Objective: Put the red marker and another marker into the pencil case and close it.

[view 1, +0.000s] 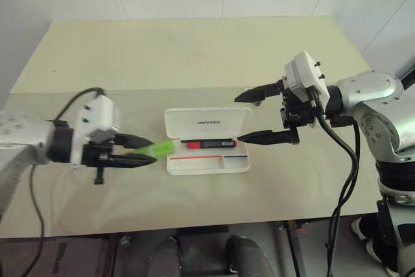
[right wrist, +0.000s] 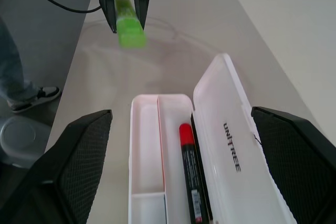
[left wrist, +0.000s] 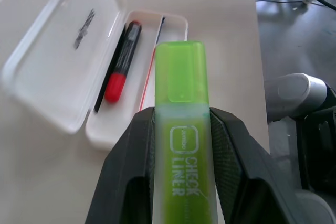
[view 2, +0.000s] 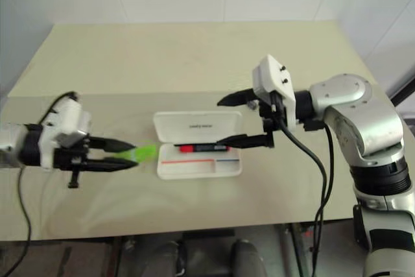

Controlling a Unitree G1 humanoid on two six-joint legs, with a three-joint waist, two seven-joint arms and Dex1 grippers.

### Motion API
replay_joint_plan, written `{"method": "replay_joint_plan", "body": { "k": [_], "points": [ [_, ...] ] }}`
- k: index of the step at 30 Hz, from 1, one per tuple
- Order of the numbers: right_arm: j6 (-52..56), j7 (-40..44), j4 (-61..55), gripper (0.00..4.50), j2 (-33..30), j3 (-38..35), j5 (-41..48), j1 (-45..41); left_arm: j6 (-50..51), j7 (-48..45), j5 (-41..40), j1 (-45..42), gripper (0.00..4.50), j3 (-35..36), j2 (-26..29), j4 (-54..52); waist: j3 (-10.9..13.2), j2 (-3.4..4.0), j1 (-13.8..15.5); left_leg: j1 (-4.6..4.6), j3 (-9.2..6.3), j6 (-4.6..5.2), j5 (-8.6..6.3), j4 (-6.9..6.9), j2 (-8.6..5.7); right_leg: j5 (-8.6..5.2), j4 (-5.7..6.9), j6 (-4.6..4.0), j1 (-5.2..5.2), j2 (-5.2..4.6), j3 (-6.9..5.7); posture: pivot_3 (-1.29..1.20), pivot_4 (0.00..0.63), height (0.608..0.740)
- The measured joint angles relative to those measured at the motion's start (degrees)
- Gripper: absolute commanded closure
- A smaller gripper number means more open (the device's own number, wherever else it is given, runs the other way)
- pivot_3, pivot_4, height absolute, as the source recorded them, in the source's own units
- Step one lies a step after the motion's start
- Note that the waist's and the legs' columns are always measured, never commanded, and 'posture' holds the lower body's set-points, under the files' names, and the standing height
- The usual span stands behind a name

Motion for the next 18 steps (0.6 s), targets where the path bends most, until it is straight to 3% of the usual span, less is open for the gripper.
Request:
{"method": "replay_joint_plan", "body": {
  "k": [3,8,18],
  "points": [
    [-0.1,0.5,-1.5,0.00,-1.2,-0.1,0.1,1.2,0.0,6.3,4.6,-6.1,3.40,-9.1,-7.0,1.2,0.0,-0.02,0.7,-0.03,0.01,0.00,0.00,0.08,-0.01,0.01,-0.02,0.01,0.01,0.00,0.01,0.00,0.150,0.740],
    [-0.9,1.2,-4.7,0.00,-4.9,0.1,-0.4,6.0,-4.1,8.6,12.6,-10.9,3.40,-20.2,-11.8,4.2,0.0,-0.03,1.2,-0.02,0.04,0.01,-0.01,0.19,0.00,0.01,0.03,0.02,0.00,0.02,0.05,0.00,0.150,0.740],
    [-2.7,0.7,-6.1,0.00,-6.6,1.5,-3.4,8.9,-6.8,8.1,20.6,-14.0,3.40,-29.4,-17.0,7.7,0.0,-0.03,1.2,-0.03,0.03,0.03,-0.02,0.25,0.00,0.01,0.02,0.02,0.01,0.02,0.06,0.00,0.150,0.740]
  ]
}}
